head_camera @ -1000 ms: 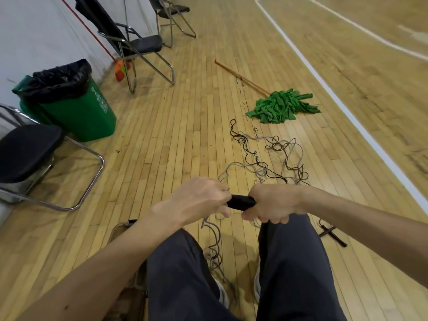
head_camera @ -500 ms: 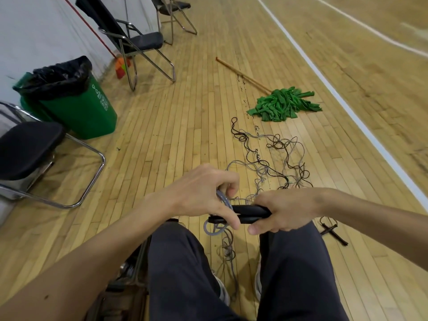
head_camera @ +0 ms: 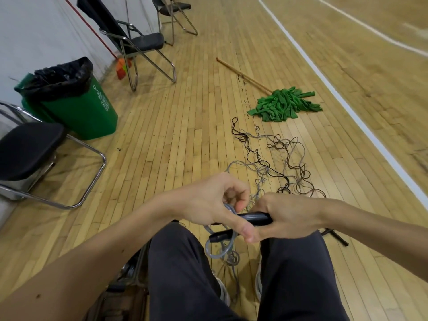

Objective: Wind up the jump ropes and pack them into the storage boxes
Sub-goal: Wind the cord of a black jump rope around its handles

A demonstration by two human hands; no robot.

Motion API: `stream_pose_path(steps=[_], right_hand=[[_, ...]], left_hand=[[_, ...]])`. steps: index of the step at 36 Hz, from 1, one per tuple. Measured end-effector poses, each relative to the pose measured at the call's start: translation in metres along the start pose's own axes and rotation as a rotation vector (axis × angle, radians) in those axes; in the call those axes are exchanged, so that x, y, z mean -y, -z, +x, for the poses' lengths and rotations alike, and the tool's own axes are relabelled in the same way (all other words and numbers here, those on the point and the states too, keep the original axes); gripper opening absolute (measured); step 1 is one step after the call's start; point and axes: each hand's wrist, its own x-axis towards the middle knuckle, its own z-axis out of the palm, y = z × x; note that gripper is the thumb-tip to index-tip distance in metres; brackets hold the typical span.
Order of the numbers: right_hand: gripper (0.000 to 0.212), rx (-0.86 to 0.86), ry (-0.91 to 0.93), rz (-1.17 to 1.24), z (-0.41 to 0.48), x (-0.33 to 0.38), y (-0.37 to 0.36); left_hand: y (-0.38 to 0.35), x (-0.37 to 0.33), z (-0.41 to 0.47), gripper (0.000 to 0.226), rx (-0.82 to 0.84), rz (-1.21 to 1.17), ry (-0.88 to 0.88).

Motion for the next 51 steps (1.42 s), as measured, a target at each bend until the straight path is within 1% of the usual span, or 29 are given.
stream_pose_path(steps=[7,10,12,15,19,21,25,28,30,33,35,36,38,39,42,44,46,47,51], right_hand=[[0.054,-0.054,0.061,-0.007,-0.007,0.000,0.000],[0.058,-0.072,0.105,-0.007,-0.009,-0.001,-0.003],[0.058,-0.098,0.128,0.020,-0.010,0.000,-0.006],[0.062,-0.135,0.160,0.102,-0.010,-0.001,-0.009],[0.079,-0.173,0.138,0.140,-0.009,-0.001,-0.014],[0.083,-0.191,0.119,0.126,-0.009,0.001,-0.016],[0.073,-0.248,0.053,0.096,-0.011,0.005,-0.018],[0.072,-0.260,0.003,0.082,-0.011,0.006,-0.021],[0.071,-0.273,-0.024,0.097,-0.010,0.007,-0.022],[0.069,-0.293,-0.040,0.204,-0.008,0.006,-0.024],[0.074,-0.304,-0.022,0.263,-0.006,0.004,-0.022],[0.075,-0.315,-0.007,0.280,-0.005,0.002,-0.021],[0.075,-0.344,0.007,0.306,-0.004,0.000,-0.018],[0.074,-0.356,0.004,0.317,-0.005,0.000,-0.016],[0.069,-0.390,-0.007,0.372,-0.008,-0.001,-0.004],[0.066,-0.425,-0.033,0.410,-0.010,-0.004,0.003],[0.060,-0.474,-0.072,0.403,-0.011,-0.007,0.010],[0.060,-0.496,-0.090,0.395,-0.011,-0.010,0.013],[0.066,-0.594,-0.172,0.370,-0.007,-0.026,0.020]], left_hand=[[0.000,-0.009,-0.001,0.036,-0.025,-0.044,0.007],[0.002,-0.011,0.000,0.033,0.026,-0.141,0.036],[0.002,-0.012,0.000,0.035,0.018,-0.180,0.006],[-0.001,-0.013,0.002,0.034,-0.062,-0.176,-0.081],[-0.006,-0.014,0.001,0.036,-0.173,-0.099,-0.137],[-0.008,-0.014,0.000,0.036,-0.210,-0.040,-0.166],[-0.009,-0.012,-0.001,0.037,-0.274,0.051,-0.230],[-0.010,-0.008,-0.001,0.034,-0.286,0.092,-0.269],[-0.010,-0.003,-0.001,0.031,-0.298,0.001,-0.263],[-0.010,0.009,0.004,0.023,-0.351,-0.192,-0.284],[-0.011,0.017,0.008,0.026,-0.392,-0.260,-0.306],[-0.012,0.019,0.010,0.034,-0.414,-0.285,-0.307],[-0.015,0.022,0.013,0.048,-0.447,-0.339,-0.289],[-0.017,0.025,0.015,0.051,-0.466,-0.380,-0.274],[-0.022,0.033,0.019,0.046,-0.516,-0.574,-0.127],[-0.027,0.041,0.021,0.044,-0.541,-0.544,-0.048],[-0.033,0.046,0.023,0.040,-0.566,-0.514,-0.008],[-0.036,0.048,0.023,0.041,-0.568,-0.518,0.007],[-0.045,0.049,0.027,0.045,-0.553,-0.538,0.006]])
